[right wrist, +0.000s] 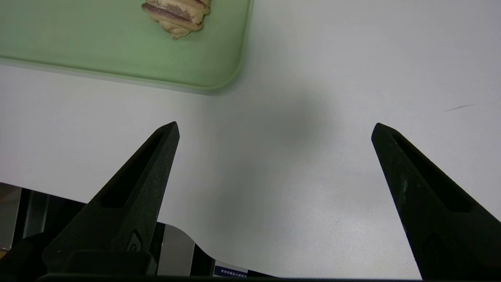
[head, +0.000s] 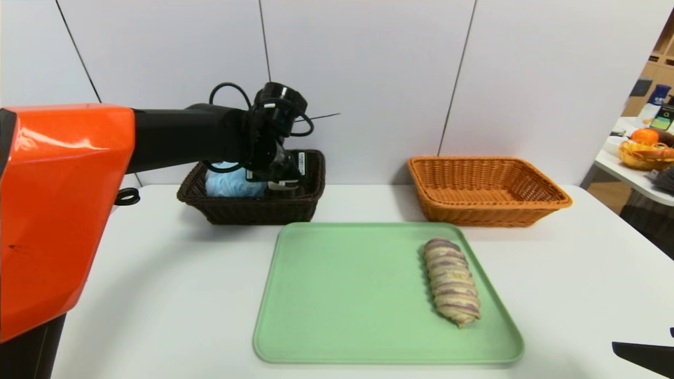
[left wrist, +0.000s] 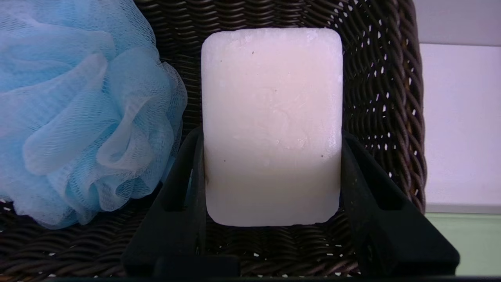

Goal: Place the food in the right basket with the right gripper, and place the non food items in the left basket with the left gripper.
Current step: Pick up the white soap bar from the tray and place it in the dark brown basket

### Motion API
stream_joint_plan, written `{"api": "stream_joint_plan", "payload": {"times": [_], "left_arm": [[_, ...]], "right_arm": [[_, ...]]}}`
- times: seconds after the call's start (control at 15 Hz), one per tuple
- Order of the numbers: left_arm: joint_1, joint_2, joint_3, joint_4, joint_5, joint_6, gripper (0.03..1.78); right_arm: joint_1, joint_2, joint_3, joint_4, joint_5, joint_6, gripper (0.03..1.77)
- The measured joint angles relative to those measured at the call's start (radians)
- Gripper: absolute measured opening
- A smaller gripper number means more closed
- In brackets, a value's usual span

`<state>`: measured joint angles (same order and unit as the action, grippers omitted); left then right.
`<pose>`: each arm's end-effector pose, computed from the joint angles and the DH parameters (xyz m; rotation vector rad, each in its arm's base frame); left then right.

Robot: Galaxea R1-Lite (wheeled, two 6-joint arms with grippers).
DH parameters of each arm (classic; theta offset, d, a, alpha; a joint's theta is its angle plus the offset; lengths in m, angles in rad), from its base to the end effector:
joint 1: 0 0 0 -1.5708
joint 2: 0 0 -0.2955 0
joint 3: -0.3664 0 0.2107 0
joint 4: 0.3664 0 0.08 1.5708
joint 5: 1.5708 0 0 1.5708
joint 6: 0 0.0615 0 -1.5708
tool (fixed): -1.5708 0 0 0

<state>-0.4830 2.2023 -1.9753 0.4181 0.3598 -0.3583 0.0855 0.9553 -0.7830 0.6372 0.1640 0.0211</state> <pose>0.4467 -0.2098 0.1851 -0.0835 0.5992 -0.0120 0.1318 0.0214 0.1801 0.0517 0.8134 0.2271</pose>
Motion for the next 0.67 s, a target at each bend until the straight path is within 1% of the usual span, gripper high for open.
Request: {"api": "stream_joint_plan", "payload": {"times": [0.67], "left_arm": [[0.008, 0.055, -0.002, -0.016, -0.024, 0.015, 0.97]], "right_arm": [[0.000, 0.004, 0.014, -0.003, 0.001, -0.001, 1.70]]}}
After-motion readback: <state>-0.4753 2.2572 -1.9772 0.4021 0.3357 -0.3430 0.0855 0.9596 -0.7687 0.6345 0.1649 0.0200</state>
